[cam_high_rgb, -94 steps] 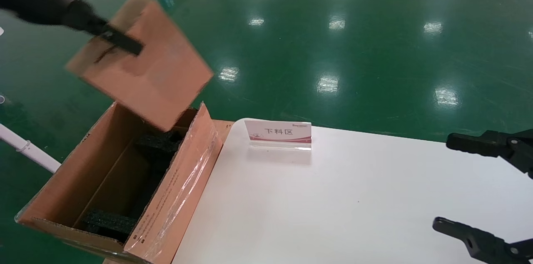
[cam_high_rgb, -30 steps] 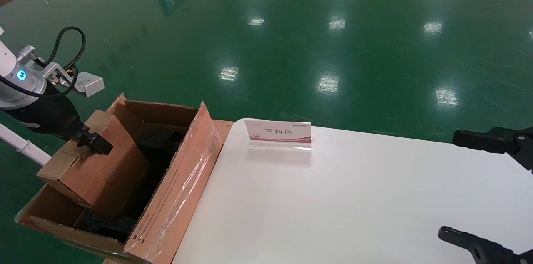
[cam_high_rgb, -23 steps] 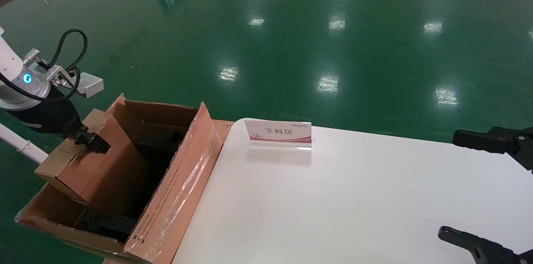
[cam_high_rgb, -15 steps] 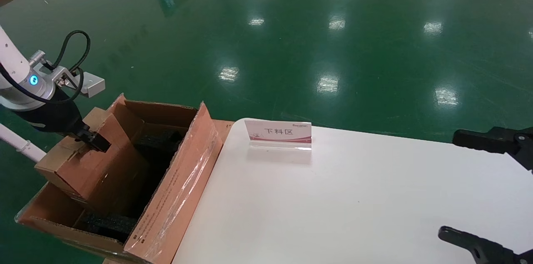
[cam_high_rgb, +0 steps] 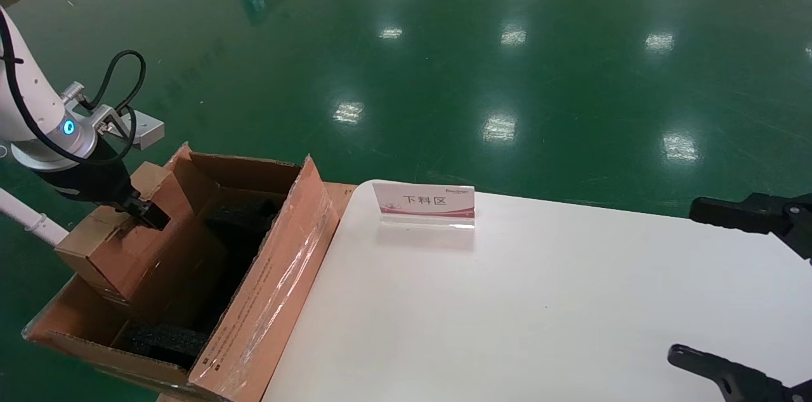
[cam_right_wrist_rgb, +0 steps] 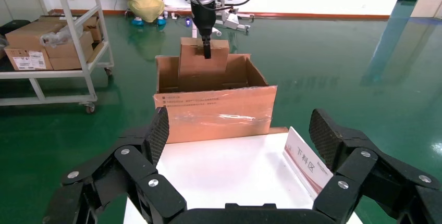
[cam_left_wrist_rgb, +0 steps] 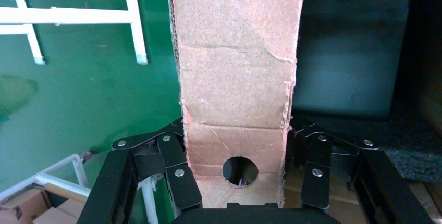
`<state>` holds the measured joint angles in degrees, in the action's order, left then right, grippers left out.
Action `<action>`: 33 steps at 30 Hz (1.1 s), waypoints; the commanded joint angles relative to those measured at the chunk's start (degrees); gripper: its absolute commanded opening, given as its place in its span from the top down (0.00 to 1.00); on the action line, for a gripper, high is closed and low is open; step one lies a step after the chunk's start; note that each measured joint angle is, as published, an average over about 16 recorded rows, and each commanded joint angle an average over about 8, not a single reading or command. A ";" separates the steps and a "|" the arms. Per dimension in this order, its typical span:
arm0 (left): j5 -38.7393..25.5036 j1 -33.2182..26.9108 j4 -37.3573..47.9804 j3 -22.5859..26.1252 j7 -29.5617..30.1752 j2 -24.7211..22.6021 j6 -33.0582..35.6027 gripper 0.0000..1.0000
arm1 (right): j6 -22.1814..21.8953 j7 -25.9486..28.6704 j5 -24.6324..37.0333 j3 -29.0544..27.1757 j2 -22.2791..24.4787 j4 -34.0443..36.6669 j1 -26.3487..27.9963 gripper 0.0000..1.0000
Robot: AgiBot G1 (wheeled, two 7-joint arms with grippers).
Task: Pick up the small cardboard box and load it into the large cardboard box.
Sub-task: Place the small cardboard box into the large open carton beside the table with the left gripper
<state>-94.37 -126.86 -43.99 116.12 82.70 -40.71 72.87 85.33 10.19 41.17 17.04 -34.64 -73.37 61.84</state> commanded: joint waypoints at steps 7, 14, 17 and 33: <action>-1.90 0.46 -1.64 0.62 2.96 -0.07 -1.49 1.00 | -0.01 -0.01 -0.02 0.02 0.01 0.00 0.01 0.00; -3.50 0.55 -2.82 1.08 5.05 -0.20 -2.40 1.00 | -0.02 -0.02 -0.03 0.05 0.02 0.00 0.01 0.00; -4.08 0.61 -3.26 1.26 5.77 -0.29 -2.69 1.00 | -0.02 -0.03 -0.04 0.05 0.02 0.00 0.01 0.00; -6.41 3.16 -4.07 2.33 9.40 -0.90 -4.98 1.00 | -0.04 -0.05 -0.07 0.10 0.04 0.00 0.02 0.00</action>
<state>-100.68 -123.70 -48.07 118.41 92.06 -41.62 67.94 85.29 10.14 41.10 17.14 -34.60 -73.37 61.86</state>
